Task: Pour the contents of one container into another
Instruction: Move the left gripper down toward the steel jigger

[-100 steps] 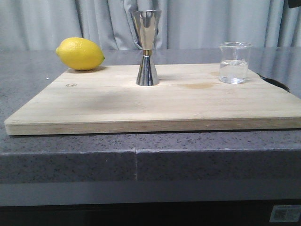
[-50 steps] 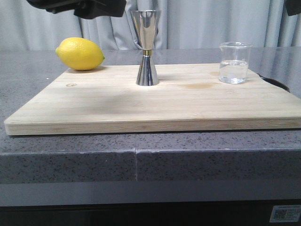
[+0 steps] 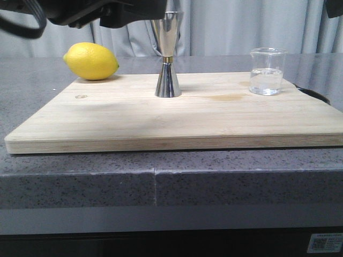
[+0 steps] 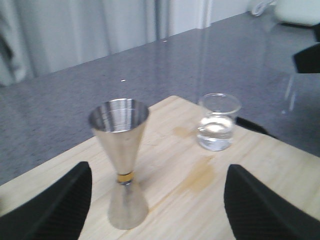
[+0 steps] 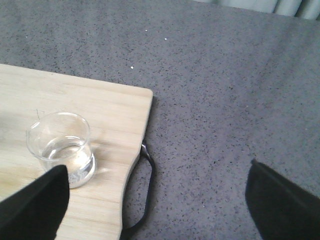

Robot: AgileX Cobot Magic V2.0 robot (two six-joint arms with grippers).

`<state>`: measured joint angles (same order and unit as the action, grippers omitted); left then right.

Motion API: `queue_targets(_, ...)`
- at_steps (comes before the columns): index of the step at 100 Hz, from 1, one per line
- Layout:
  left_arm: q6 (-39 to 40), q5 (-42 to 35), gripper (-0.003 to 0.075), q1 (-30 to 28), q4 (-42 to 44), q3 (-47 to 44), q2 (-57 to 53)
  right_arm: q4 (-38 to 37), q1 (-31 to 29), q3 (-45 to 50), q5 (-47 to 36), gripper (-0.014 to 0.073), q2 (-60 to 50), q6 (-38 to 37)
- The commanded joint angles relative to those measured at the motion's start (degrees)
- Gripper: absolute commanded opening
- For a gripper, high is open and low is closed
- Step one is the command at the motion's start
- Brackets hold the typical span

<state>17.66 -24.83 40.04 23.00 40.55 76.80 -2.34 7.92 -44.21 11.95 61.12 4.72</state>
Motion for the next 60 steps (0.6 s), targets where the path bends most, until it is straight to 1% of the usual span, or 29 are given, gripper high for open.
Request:
queue_targets(1,12.24,-9.57,0.0503,-2.36,13.24,0.18,-1.12,-0.10,0.01,-1.66,-3.83,0.0649,-0.59,0.37)
queue_targets(9,19.92,-14.09,0.0503,-6.07,22.73,-0.82,-1.12,-0.10,0.01,-1.66,-3.72,0.0649,-0.59,0.37)
queue_targets(19,28.58,-21.26,0.0503,-13.44,33.06,-1.33,-1.12,-0.10,0.01,-1.66,-3.62,0.0649,-0.59,0.37)
queue_targets(24,32.86,-26.05,0.0503,-17.34,37.44,-1.33,-0.76,-0.10,0.01,-1.66,-3.62,0.0649,-0.59,0.37)
queue_targets(29,36.01,-33.41,0.0503,-21.33,41.65,-1.33,0.29,-0.10,0.01,-1.66,-3.62,0.0649,-0.59,0.37)
queue_targets(34,38.85,-39.09,0.0503,-24.92,45.56,-1.22,1.81,-0.10,0.01,-1.66,-3.62,0.0649,-0.59,0.37)
queue_targets(41,40.58,-44.23,0.0503,-28.86,49.83,-1.12,4.54,-0.10,0.01,-1.66,-3.62,0.0649,-0.59,0.37)
queue_targets(47,41.04,-46.31,0.0502,-31.03,52.19,-0.72,6.98,-0.10,0.01,-1.66,-3.62,0.0649,-0.59,0.37)
queue_targets(60,41.86,-48.86,0.0502,-32.29,55.55,2.06,12.66,-0.10,0.01,-1.66,-3.62,0.0649,-0.59,0.37)
